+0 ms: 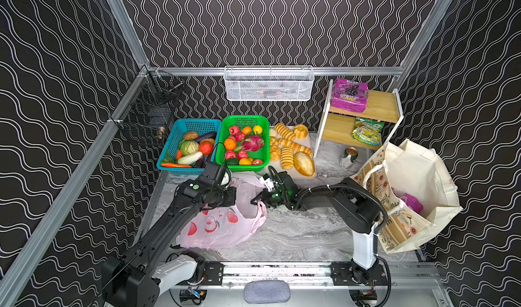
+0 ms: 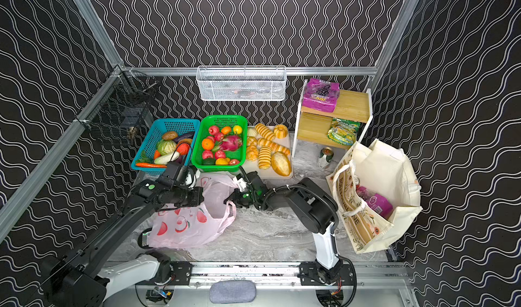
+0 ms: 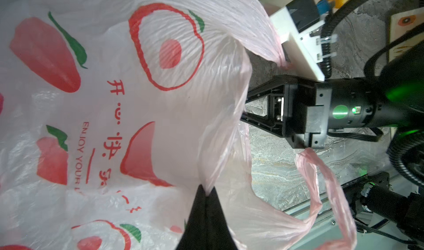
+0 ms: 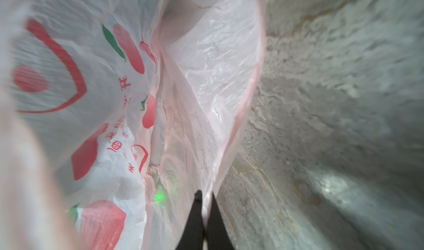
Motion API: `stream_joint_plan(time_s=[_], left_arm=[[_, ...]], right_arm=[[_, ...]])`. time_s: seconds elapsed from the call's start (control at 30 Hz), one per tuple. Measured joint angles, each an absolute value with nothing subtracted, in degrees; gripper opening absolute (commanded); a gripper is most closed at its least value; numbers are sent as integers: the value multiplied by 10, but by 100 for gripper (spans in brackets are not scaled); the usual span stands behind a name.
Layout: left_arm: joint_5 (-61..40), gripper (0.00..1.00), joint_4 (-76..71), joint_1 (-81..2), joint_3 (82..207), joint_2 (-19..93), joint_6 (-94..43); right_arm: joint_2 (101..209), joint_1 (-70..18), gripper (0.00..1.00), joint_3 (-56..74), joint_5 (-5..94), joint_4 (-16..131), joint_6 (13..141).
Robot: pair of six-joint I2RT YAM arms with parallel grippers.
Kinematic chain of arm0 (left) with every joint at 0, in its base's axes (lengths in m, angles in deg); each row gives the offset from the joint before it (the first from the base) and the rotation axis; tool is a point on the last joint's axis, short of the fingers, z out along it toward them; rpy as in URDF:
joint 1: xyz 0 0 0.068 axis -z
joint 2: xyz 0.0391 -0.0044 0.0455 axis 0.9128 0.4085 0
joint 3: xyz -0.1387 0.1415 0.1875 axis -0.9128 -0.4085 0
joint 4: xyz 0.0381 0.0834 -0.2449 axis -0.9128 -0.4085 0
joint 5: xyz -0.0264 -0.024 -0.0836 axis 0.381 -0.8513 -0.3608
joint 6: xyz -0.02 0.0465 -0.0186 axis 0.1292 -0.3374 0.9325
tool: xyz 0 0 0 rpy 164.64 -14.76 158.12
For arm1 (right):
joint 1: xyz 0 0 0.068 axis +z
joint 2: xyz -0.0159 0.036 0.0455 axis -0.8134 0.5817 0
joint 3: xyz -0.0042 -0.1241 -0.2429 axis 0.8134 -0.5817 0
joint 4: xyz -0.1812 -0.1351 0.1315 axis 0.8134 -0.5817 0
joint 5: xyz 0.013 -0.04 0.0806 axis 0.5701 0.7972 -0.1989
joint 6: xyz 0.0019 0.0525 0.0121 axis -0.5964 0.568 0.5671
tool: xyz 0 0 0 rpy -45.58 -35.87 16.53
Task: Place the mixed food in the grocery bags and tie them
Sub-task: 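Grasp the pink bag's opposite edge with the right gripper while the left gripper holds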
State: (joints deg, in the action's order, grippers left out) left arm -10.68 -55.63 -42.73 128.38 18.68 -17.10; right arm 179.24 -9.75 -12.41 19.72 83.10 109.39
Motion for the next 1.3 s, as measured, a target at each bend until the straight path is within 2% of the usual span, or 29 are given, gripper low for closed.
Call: stream_joint_plan(time_s=[0.2,0.23,0.33,0.4,0.5,0.63,0.7,0.77,0.87,1.0,1.3], left_arm=[[-114,0,-553,-427,1297,169,-170],[-127,5,-547,-427,1298,168,-170],[-188,35,-520,-426,1310,180,-170],[-213,37,-509,-418,1336,197,-166],[-227,52,-500,-410,1373,211,-167],[-253,59,-475,-405,1401,224,-150],[-269,63,-450,-398,1411,225,-134],[-274,63,-430,-397,1418,225,-120],[-271,63,-416,-397,1428,234,-108],[-255,63,-417,-397,1433,253,-107],[-199,65,-439,-397,1406,214,-100]], right_arm=[[1668,-103,0,-156,282,763,1061],[1648,-106,0,-162,294,746,1052],[1574,-116,0,-178,347,686,1030],[1520,-127,0,-174,380,624,1011],[1442,-147,0,-153,432,516,982],[1358,-191,0,-85,502,340,941],[1332,-209,0,-15,561,237,915],[1315,-211,0,53,602,155,888],[1329,-213,0,170,654,32,849],[1410,-212,0,277,680,-86,806],[1591,-143,0,273,571,-109,784]])
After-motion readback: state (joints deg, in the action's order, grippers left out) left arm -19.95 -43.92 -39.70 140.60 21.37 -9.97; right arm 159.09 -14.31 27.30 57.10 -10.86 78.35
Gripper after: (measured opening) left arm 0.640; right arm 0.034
